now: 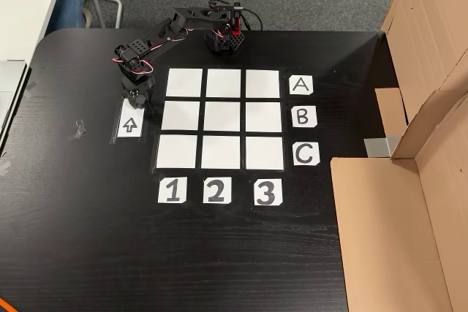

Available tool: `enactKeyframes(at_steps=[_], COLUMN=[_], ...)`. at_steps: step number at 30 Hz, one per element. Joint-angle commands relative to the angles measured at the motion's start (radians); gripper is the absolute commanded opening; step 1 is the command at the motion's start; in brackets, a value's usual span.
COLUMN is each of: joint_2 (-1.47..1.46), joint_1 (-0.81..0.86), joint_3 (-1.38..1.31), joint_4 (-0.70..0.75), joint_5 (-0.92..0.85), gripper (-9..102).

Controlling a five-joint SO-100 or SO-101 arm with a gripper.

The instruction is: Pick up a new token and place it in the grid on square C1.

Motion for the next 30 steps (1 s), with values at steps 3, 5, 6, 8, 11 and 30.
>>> enactKeyframes(at_steps=[3,5,6,8,11,30], joint_2=[-0.005,-0.005,-0.005,-0.005,0.006,0.330], joint_1=[0.009,0.011,0.011,0.012,0.017,0.020], joint_3=[0.006,0.008,0.008,0.009,0.009,0.147], joint_4=[-0.002,-0.002,-0.002,-0.002,-0.002,0.006], joint_5=[0.012,0.015,0.017,0.017,0.015,-0.014], gripper=[6,4,3,2,0,-1])
